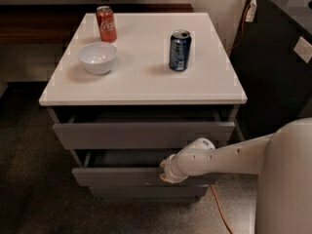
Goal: Open middle drawer
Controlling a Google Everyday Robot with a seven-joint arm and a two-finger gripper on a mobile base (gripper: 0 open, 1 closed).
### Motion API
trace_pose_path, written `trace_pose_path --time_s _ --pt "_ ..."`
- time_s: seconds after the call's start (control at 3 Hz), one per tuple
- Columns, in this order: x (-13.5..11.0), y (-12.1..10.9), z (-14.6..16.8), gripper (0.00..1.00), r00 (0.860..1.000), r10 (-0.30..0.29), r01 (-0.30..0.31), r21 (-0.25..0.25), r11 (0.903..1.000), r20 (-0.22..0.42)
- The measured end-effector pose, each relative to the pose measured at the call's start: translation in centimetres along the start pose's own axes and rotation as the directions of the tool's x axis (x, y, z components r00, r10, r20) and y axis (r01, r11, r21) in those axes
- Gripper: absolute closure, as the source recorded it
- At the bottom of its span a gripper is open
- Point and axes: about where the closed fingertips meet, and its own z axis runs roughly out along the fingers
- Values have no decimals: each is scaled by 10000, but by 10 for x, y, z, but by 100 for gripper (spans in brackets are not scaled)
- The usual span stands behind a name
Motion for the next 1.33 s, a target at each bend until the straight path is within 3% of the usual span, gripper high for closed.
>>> trace_pose_path --time_s 0.33,1.33 --pt "-8 15 -8 100 9993 -115 128 -371 9992 359" --pt "-9 18 -9 100 9990 -153 172 -462 9988 409"
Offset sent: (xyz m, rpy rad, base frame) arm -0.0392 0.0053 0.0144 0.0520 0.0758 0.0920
